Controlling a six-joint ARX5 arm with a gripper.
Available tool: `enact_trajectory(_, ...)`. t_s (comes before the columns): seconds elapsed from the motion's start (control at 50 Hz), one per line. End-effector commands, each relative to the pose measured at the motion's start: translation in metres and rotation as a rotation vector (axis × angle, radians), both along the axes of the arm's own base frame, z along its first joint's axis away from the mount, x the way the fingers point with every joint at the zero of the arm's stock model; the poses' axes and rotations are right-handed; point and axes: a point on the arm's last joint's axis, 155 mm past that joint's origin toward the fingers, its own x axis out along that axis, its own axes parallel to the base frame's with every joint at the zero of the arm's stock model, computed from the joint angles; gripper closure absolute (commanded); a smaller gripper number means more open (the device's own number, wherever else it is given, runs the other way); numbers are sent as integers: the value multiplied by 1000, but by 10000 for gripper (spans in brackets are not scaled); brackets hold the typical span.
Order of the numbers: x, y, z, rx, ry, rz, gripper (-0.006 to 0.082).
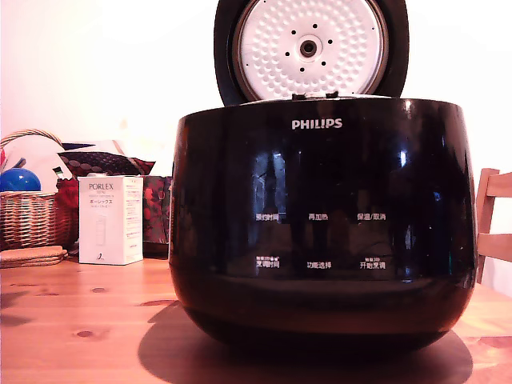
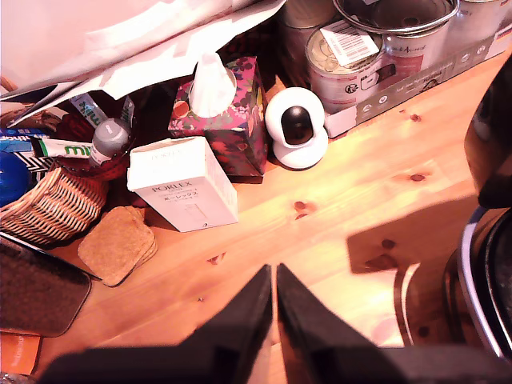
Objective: Close the rice cooker by pressing the lid down with medium force
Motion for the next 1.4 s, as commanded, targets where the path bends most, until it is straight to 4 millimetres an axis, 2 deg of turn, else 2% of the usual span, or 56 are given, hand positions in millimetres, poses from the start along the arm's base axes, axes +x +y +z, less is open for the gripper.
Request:
enact_trajectory(0.0, 5, 6, -2, -4, 2, 22, 791)
enact_trajectory(0.26, 11, 15, 1, -6, -16, 45, 791)
enact_trajectory(0.38, 21, 19, 11, -30, -61, 59, 791)
enact_trajectory(0.58, 38, 2, 38, -182, -153, -39, 791)
enact_trajectory(0.7, 48, -7, 48, -273, -179, -121, 791)
enact_trajectory(0.9, 72, -25, 40, -438, -136, -222, 791)
enact_trajectory(1.16, 100, -66, 25, -628, -81, -388, 791)
enact_trajectory(1.38, 118, -99, 10, -799, 20, -453, 791)
